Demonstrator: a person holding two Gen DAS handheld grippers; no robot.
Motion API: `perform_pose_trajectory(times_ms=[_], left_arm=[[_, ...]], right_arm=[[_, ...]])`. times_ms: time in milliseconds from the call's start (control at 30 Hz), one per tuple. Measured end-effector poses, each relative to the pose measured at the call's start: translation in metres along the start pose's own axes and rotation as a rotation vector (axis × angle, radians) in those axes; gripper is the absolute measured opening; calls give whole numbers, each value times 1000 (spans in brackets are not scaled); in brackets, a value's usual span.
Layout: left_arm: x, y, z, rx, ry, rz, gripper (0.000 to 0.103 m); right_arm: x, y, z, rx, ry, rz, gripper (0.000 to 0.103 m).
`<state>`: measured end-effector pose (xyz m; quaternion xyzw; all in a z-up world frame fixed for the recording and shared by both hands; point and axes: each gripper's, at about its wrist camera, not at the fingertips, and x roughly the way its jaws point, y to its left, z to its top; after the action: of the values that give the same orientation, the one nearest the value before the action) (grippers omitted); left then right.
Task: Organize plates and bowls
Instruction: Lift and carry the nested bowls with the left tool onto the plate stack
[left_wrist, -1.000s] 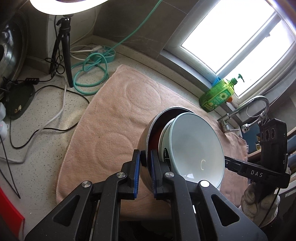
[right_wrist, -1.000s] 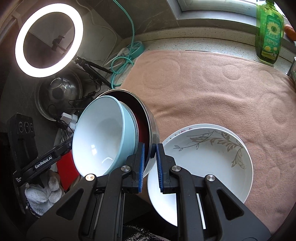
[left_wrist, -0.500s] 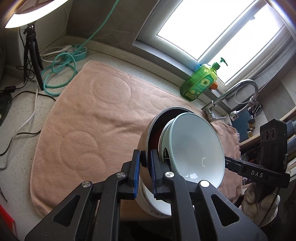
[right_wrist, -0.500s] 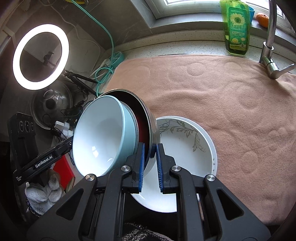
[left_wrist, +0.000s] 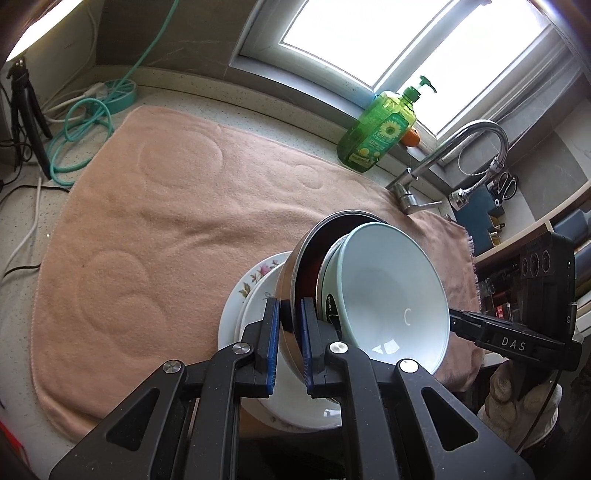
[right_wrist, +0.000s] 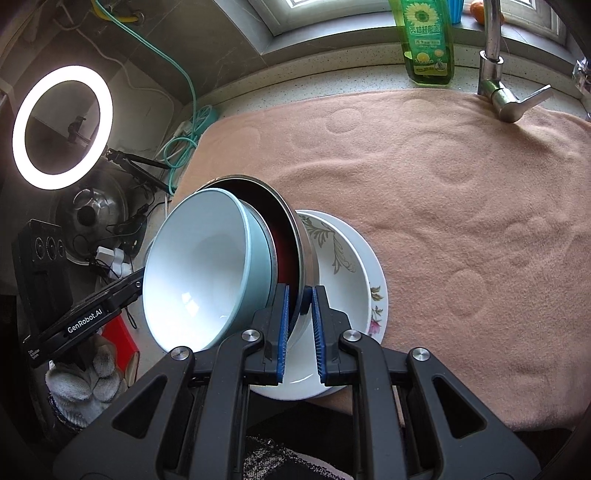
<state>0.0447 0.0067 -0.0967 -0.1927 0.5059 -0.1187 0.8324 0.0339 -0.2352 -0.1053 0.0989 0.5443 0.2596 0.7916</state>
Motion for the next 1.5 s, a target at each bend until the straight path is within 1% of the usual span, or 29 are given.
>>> perform_pose_trajectory(times_ms=[233, 567, 1167, 1433, 1467, 1500], left_arm=[[8, -3, -4, 6, 32, 2, 8], [15, -6, -8, 10, 56, 7, 8], [20, 0, -12, -4, 73, 25, 8], [18, 0, -14, 2, 63, 27, 8], [17, 0, -14, 5, 61, 30, 8], [17, 0, -14, 6, 59, 33, 11]], right_arm=[[3, -11, -9, 25, 11, -1, 13], [7, -19, -14, 45, 22, -4, 13], [10, -15, -17, 36, 22, -1, 14], [8, -12, -18, 25, 10, -16, 14], [7, -12, -18, 23, 6, -22, 14], [6, -12, -18, 21, 3, -25, 14]])
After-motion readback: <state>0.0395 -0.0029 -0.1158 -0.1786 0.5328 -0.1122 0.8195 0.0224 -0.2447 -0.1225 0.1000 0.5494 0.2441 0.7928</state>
